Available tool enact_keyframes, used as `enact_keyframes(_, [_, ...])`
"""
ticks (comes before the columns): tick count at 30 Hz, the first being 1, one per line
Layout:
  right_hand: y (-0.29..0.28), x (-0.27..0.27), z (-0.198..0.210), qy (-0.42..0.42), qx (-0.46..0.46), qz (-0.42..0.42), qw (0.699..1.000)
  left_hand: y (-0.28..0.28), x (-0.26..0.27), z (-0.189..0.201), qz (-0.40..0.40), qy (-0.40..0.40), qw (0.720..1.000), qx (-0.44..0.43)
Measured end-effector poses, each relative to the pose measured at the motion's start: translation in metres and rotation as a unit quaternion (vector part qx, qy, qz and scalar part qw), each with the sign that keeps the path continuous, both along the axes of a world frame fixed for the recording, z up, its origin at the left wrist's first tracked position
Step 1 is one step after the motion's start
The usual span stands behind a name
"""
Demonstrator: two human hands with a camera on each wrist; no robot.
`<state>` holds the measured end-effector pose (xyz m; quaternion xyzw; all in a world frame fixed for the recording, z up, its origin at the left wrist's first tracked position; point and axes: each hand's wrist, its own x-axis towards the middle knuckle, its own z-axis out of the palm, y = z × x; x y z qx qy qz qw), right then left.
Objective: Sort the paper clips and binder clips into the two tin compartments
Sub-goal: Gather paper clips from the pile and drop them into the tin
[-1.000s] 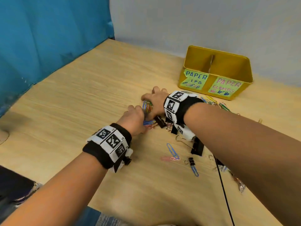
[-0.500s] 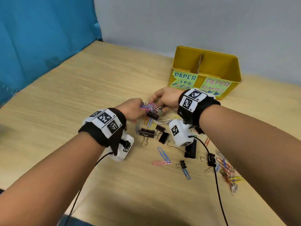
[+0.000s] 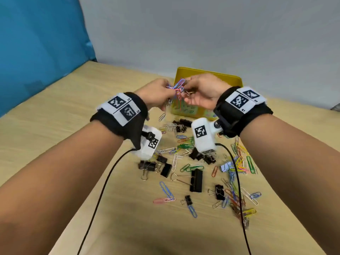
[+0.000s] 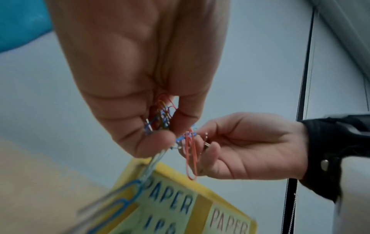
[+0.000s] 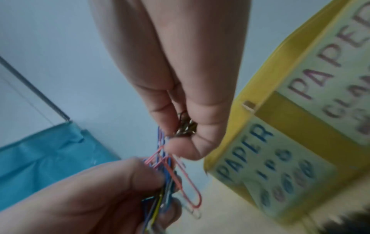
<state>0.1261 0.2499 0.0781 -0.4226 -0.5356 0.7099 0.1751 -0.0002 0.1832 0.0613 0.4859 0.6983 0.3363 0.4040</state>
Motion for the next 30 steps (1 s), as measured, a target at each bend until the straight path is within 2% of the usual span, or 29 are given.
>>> enact_keyframes(3, [0.023,-0.002,0.017,0.027,0.004,-0.100,0.995,0.031,0.012,0.023,0.019,-0.014,0.999,0.031])
enact_keyframes(6, [0.038,-0.008,0.022,0.031,0.006,-0.182,0.983,0.054,0.023,0.031,0.026,0.035,0.999,0.028])
enact_keyframes(8, [0.040,-0.012,0.020,-0.003,0.001,-0.174,0.985,0.062,0.027,0.031,0.001,0.078,0.997,0.003])
enact_keyframes(10, [0.039,-0.013,0.016,-0.070,0.005,-0.117,0.991,0.059,0.027,0.031,-0.040,0.153,0.987,-0.038])
enact_keyframes(12, [0.039,-0.014,0.015,-0.149,0.063,-0.054,0.985,0.053,0.020,0.033,-0.050,0.236,0.970,-0.040])
enact_keyframes(14, [0.033,-0.015,0.016,-0.204,0.179,-0.014,0.962,0.039,0.006,0.031,-0.001,0.249,0.968,0.002])
enact_keyframes(16, [0.017,-0.013,0.017,-0.205,0.266,-0.018,0.942,0.017,-0.014,0.020,0.024,0.239,0.971,-0.001])
enact_keyframes(18, [-0.005,-0.007,0.010,-0.211,0.332,-0.008,0.919,-0.013,-0.034,-0.005,-0.013,0.254,0.964,-0.081])
enact_keyframes(20, [-0.025,-0.004,-0.002,-0.262,0.374,0.078,0.886,-0.040,-0.044,-0.030,-0.076,0.307,0.930,-0.188])
enact_keyframes(22, [-0.040,-0.003,-0.019,-0.377,0.394,0.195,0.815,-0.060,-0.044,-0.052,-0.113,0.346,0.902,-0.233])
enact_keyframes(24, [-0.049,-0.003,-0.036,-0.469,0.393,0.269,0.744,-0.074,-0.034,-0.066,-0.132,0.334,0.909,-0.212])
enact_keyframes(25, [-0.053,-0.003,-0.042,-0.495,0.392,0.292,0.719,-0.080,-0.027,-0.069,-0.156,0.313,0.917,-0.194])
enact_keyframes(26, [-0.055,-0.002,-0.047,-0.507,0.387,0.307,0.707,-0.085,-0.020,-0.071,-0.186,0.286,0.922,-0.183])
enact_keyframes(27, [-0.054,0.001,-0.050,-0.513,0.374,0.311,0.707,-0.088,-0.015,-0.072,-0.214,0.253,0.927,-0.178])
enact_keyframes(29, [-0.050,0.008,-0.049,-0.519,0.355,0.280,0.726,-0.089,-0.010,-0.068,-0.211,0.177,0.944,-0.180])
enact_keyframes(30, [-0.047,0.013,-0.048,-0.518,0.359,0.253,0.734,-0.086,-0.011,-0.067,-0.191,0.165,0.954,-0.163])
